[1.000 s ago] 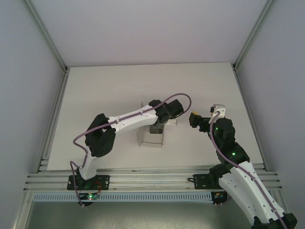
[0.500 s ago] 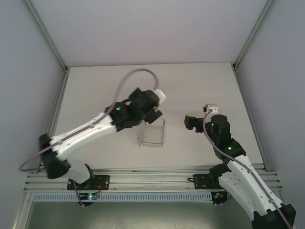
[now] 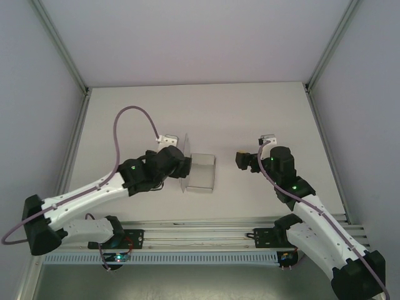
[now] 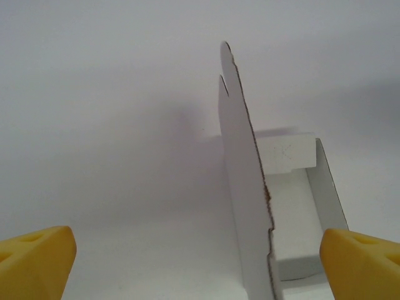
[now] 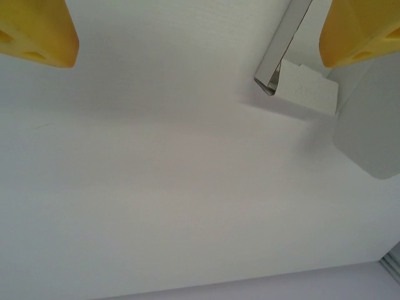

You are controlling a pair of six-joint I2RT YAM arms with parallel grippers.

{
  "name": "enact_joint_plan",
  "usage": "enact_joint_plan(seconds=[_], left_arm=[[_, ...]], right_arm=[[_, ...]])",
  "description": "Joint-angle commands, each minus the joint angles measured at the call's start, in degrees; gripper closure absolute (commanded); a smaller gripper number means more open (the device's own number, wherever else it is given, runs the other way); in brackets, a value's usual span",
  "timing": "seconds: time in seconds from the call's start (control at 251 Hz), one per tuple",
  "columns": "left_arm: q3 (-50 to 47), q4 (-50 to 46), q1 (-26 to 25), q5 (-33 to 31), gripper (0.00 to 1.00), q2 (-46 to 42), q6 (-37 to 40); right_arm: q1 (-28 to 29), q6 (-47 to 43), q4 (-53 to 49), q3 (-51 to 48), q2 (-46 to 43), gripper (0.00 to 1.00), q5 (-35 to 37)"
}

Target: Assemble paper box

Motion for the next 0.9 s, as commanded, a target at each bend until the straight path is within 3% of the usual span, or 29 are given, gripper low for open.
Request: enact_joint_plan(seconds=[0.0,0.068,0.144,0.219,0.355,0.423,0.527,0.674,0.734,0.798,0.894], left_arm=[[5.1,-0.58,0.41,-0.35,0.08,4.94,-2.61],[6.56,-1.52,0.39,0.45,0.21,7.75,-2.24],[6.37,0.36,0.36,3.44,0.25,9.66,-1.22],[6.23,2.39,0.36,6.29,0.39,11.54,-0.12],[8.56,1.49,0.37,6.82,0.84,15.09,3.19],[9.97,0.3,0.39,6.53,1.0,16.31,5.84],[10.03,1.91,0.22,5.44,1.0,15.56,12.31],[4.81,11.61,-0.28,5.11,1.0,10.25,25.06],[3.05,14.72,-0.62,8.74,1.0,8.04,31.1],[2.28,15.68,-0.99,14.28,1.0,6.48,36.75],[3.86,13.33,-1.26,18.3,1.0,6.17,39.98]], right_arm=[[0.8,-0.74,1.33,-0.84,0.15,0.02,-0.27],[1.01,-0.74,1.32,-1.14,-0.24,0.02,0.37],[1.09,-0.78,1.36,-1.45,-0.59,0.02,1.31],[1.16,-1.22,1.47,-1.4,-0.25,0.02,1.12],[1.59,-3.45,2.21,-0.12,2.86,0.03,-2.33],[2.07,-5.2,2.29,1.07,5.33,0.04,-4.52],[2.96,-8.13,0.41,4.18,9.06,0.09,-7.92],[4.67,-10.97,-1.02,6.81,11.68,0.14,-14.99],[5.97,-11.86,-0.51,7.06,12.04,0.16,-15.58],[7.31,-12.85,-0.24,7.66,13.0,0.25,-14.71],[8.09,-14.06,-0.26,8.37,15.03,0.28,-12.98]])
